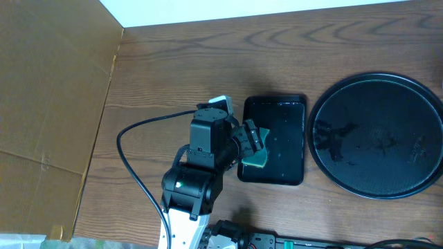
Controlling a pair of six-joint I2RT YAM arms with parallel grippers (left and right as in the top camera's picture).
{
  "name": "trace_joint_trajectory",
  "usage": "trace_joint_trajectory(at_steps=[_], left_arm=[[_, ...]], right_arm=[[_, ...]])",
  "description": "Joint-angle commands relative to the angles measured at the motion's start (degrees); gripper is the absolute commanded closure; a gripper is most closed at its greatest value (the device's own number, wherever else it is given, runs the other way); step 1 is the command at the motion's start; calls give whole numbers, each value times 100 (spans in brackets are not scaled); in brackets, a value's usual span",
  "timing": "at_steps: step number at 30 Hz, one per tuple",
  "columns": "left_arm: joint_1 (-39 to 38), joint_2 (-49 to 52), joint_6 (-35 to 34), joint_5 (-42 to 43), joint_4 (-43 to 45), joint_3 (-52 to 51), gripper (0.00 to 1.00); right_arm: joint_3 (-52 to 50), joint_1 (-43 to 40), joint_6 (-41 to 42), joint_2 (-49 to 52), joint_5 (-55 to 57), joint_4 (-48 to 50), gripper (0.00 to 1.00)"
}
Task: Clean dirty plates on tray and stack at the side
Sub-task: 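Place the white plate on the stack at the right side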
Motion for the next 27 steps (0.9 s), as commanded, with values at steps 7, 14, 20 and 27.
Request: trace_joint_trajectory(at_steps=[7, 14, 20, 27], left_arm=[[20, 22, 9, -31, 0, 127, 20], [20, 22, 9, -31, 2, 127, 20], [20, 22, 9, -28, 2, 127, 20], [20, 22, 9, -31, 2, 127, 20]], right_arm=[[20, -1526, -168, 1250, -11, -444, 99], [20, -1609, -275, 1915, 542, -647, 99], [22, -1598, -404, 1912, 516, -428, 55], [28, -1598, -525, 1453, -372, -317, 52]])
